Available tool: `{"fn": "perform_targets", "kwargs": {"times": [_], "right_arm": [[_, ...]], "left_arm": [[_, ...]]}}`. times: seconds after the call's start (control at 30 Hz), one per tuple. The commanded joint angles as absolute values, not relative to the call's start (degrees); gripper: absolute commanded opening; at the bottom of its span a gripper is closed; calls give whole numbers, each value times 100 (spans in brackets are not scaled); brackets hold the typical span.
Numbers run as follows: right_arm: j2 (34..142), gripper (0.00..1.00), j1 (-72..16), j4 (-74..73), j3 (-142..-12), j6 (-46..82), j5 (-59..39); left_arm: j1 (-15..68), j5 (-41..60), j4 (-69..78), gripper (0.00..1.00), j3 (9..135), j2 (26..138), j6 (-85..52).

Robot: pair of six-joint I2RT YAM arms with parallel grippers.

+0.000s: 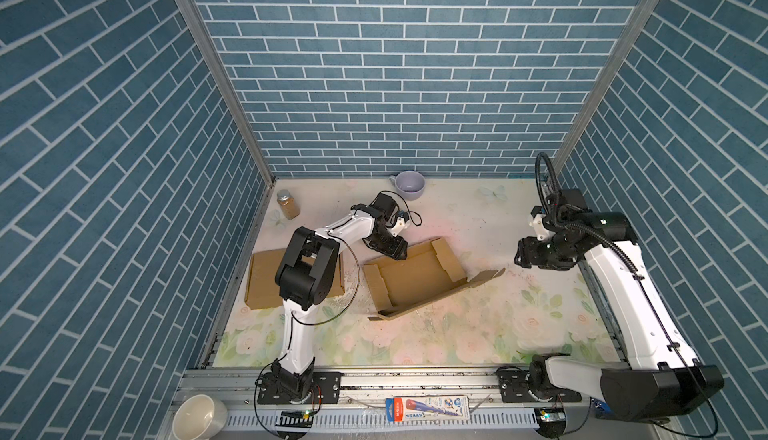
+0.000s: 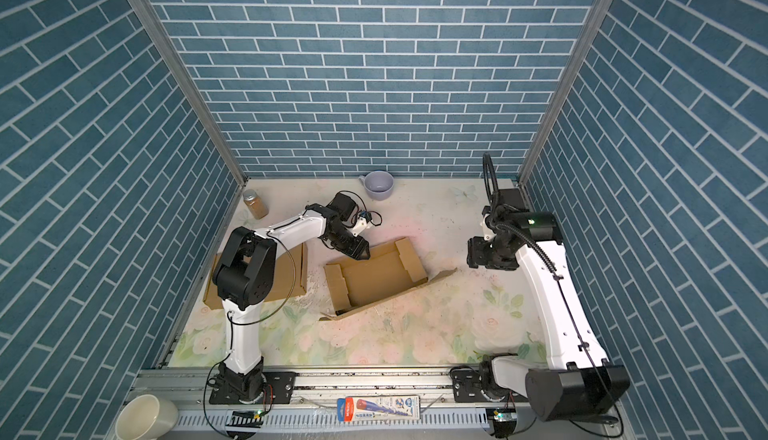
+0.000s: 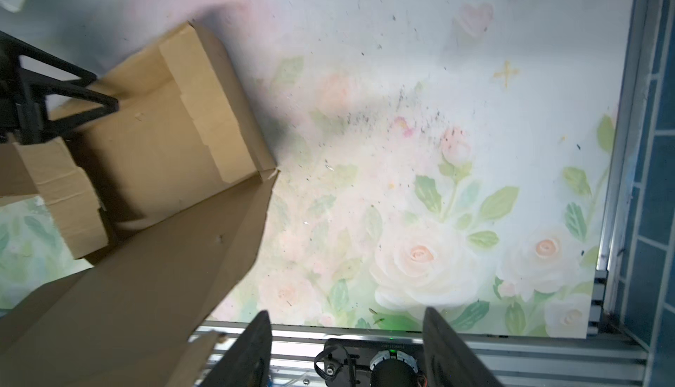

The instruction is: Fold the paper box

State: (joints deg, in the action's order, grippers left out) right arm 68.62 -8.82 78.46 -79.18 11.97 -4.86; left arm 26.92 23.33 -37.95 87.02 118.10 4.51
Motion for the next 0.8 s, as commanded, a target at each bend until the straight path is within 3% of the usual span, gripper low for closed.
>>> {"fn": "perform_targets", "kwargs": {"times": [0.0,0.13,0.33,0.57,0.77], "right_arm": [[6472,63,-865,8182,-7318,1643,-464],[6139,60,-1001,7747,-6422,2072,-1106],[5498,60,-1956,6279,-5185,3690,-1754],[5279,59,-2868,3395,-3816,6095,-1614],[5991,60,-3059,2294,-3959,6451,-1386]], "left_arm": [[2690,2245,-3924,63,8701,11922,333],[2696,2140,-3902,61,8652,11946,215],[2685,2047,-3831,59,8418,11870,95],[2629,1973,-3845,59,8210,11733,-143],[2585,2051,-3765,58,7905,11585,-480]]}}
